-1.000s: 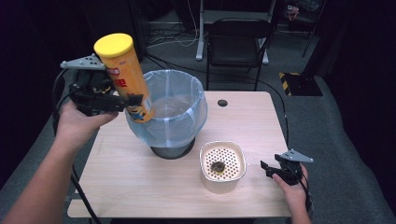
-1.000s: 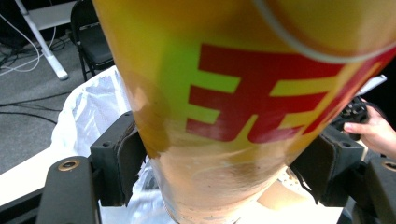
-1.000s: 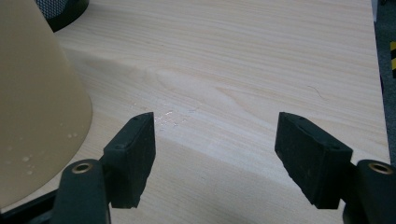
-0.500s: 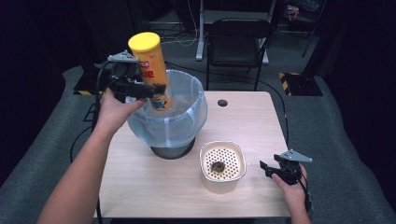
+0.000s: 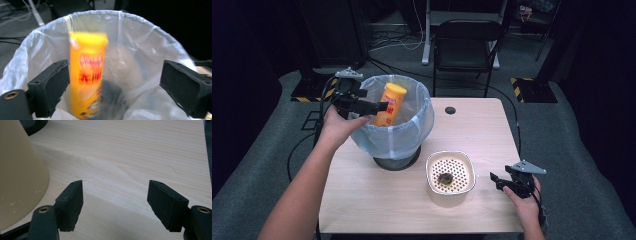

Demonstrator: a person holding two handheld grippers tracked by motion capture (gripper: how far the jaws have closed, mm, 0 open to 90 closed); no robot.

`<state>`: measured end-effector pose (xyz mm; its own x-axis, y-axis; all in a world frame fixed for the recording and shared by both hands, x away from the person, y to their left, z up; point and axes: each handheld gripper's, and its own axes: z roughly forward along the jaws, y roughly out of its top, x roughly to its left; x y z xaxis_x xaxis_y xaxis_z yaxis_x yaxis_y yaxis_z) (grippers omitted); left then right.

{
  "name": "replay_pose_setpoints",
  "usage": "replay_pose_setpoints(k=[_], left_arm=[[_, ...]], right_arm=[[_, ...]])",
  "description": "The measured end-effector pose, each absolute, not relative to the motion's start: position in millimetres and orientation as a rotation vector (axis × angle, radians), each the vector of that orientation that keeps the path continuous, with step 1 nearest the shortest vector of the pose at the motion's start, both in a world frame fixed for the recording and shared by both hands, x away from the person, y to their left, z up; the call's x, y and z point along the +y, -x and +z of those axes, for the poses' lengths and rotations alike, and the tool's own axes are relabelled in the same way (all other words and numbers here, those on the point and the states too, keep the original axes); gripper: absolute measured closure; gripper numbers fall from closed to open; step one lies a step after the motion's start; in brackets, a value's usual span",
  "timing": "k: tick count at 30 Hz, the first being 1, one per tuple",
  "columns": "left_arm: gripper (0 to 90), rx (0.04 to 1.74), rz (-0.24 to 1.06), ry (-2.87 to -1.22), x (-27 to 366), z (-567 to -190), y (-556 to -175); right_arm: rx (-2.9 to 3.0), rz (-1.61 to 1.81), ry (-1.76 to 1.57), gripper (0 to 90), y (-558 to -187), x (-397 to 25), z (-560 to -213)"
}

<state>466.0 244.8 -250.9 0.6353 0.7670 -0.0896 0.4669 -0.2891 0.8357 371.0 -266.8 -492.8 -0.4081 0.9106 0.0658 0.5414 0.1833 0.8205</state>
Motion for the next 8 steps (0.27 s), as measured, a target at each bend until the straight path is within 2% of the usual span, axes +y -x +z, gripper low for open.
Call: replay_pose_setpoints(k=[8], left_arm=[[13.0,0.939,0.417,-1.909,275.3,-248.8,-430.4]], right_arm=[[2.025,1.108,-1.349,28.7,-369.9,-267.1,-491.6]])
